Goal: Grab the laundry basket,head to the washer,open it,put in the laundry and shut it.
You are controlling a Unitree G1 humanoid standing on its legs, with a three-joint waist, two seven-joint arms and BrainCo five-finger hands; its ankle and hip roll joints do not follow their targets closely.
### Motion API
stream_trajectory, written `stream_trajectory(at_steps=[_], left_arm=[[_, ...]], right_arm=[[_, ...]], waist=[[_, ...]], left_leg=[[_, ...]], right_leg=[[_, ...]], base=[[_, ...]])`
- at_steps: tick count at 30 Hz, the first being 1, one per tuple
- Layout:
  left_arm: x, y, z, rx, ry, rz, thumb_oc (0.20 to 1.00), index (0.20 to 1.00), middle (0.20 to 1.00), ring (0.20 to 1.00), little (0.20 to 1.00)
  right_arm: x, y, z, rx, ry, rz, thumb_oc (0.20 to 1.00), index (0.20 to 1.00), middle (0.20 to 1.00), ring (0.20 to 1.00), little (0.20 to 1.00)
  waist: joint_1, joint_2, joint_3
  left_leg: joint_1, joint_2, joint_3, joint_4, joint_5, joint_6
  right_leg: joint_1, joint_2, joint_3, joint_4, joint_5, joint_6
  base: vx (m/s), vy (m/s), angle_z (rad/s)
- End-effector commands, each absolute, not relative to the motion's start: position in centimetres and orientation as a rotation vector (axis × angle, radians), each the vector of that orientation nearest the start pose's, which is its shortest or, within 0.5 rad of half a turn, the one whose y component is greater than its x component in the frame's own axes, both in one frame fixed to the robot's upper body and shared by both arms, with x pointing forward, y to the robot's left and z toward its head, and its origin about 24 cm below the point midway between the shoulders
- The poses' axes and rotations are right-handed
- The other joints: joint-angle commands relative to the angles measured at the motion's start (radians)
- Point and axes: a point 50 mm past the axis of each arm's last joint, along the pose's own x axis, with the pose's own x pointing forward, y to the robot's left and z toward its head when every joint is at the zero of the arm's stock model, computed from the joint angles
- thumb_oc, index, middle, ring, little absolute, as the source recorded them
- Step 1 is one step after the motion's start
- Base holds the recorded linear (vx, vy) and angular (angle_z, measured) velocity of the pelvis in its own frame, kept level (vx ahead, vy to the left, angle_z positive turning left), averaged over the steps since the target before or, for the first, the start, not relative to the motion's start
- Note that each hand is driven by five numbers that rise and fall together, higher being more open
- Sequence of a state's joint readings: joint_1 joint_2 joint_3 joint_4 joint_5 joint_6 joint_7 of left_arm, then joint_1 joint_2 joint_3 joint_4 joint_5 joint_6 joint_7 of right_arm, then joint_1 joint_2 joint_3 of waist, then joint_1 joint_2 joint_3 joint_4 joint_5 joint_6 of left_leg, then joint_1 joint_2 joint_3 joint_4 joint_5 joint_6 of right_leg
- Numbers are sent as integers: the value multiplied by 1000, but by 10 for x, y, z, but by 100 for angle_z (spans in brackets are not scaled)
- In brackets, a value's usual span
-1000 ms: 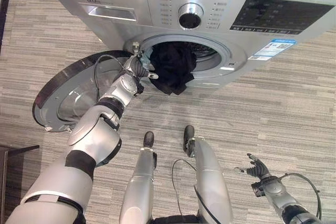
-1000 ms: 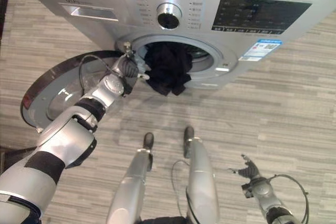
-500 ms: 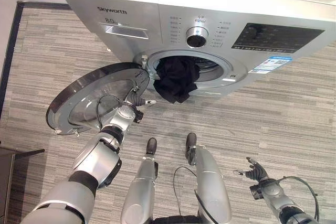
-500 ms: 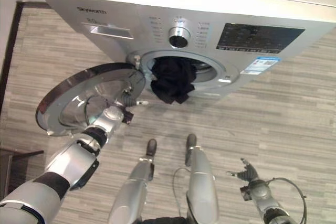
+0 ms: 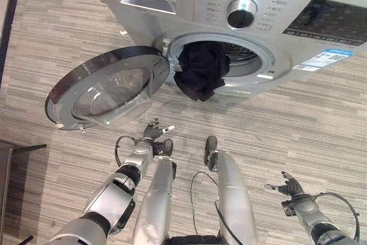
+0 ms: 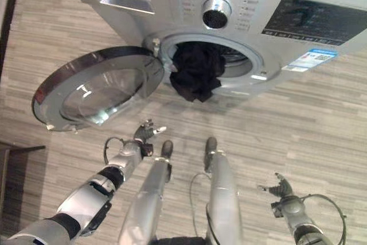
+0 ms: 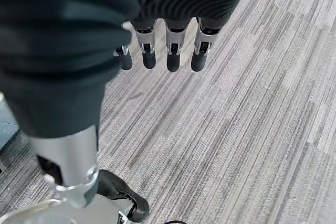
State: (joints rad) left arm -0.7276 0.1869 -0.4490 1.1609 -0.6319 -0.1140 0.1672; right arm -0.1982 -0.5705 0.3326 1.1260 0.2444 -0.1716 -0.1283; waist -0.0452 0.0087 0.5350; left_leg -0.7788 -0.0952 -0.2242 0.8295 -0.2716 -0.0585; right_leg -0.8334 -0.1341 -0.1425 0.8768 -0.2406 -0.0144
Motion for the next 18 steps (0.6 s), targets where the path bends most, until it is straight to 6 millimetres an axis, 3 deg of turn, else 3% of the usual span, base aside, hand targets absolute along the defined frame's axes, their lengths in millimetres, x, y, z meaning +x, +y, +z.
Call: stream_trajectory(at_steps=[1, 4, 5, 7, 12, 13, 15, 18], left_arm=[[348, 134, -2, -101, 399, 79, 1000, 1000, 1000, 1000, 1000], [344, 123, -8, -84, 428, 64, 1000, 1000, 1000, 1000, 1000], [342, 120, -9, -83, 441, 59, 1000, 1000, 1000, 1000, 1000], [341, 126, -12, -69, 451, 96, 1000, 1000, 1000, 1000, 1000], [342, 148, -12, -24, 469, 172, 1000, 1000, 1000, 1000, 1000], [348, 164, -5, -11, 468, 225, 1000, 1000, 1000, 1000, 1000], [373, 211, 40, 152, 384, 316, 1000, 1000, 1000, 1000, 1000], [393, 252, 104, 266, 275, 417, 1000, 1000, 1000, 1000, 1000]], right_arm=[[152, -349, -83, -548, 853, -297, 1000, 1000, 1000, 1000, 1000], [148, -347, -86, -531, 862, -297, 1000, 1000, 1000, 1000, 1000], [158, -337, -84, -508, 820, -267, 1000, 1000, 1000, 1000, 1000], [163, -324, -82, -490, 764, -224, 1000, 1000, 1000, 1000, 1000], [161, -317, -77, -477, 716, -191, 1000, 1000, 1000, 1000, 1000], [160, -313, -76, -470, 701, -173, 1000, 1000, 1000, 1000, 1000], [158, -304, -73, -476, 669, -117, 1000, 1000, 1000, 1000, 1000], [148, -294, -75, -470, 666, -45, 1000, 1000, 1000, 1000, 1000]], waist=[[-22, -15, -15], [-20, -31, -15], [-17, -37, -15], [-18, -54, -15], [-25, -77, -15], [-38, -86, -15], [-68, -106, -15], [-98, -129, -15]], left_leg=[[-39, -13, 48, 42, 19, 102], [-174, -21, 58, 203, -36, 105], [-243, -20, 64, 287, -65, 107], [-321, -7, 64, 382, -106, 110], [-411, 4, 69, 495, -158, 122], [-460, 13, 71, 555, -181, 131], [-501, 37, 73, 620, -209, 145], [-531, 55, 70, 675, -231, 155]], right_leg=[[-30, 38, 29, -69, 42, 20], [-153, 46, 2, 57, -12, 16], [-210, 47, -9, 112, -36, 11], [-280, 50, -21, 180, -66, 11], [-365, 58, -28, 269, -102, 4], [-413, 63, -27, 307, -109, 0], [-454, 80, -26, 338, -111, -1], [-487, 100, -29, 365, -113, 3]], base=[[-11, 34, -22], [-7, 27, -7], [-1, 34, -3], [32, 59, -4], [57, 48, -17], [110, 118, -26], [112, 106, -38], [92, 36, -33]])
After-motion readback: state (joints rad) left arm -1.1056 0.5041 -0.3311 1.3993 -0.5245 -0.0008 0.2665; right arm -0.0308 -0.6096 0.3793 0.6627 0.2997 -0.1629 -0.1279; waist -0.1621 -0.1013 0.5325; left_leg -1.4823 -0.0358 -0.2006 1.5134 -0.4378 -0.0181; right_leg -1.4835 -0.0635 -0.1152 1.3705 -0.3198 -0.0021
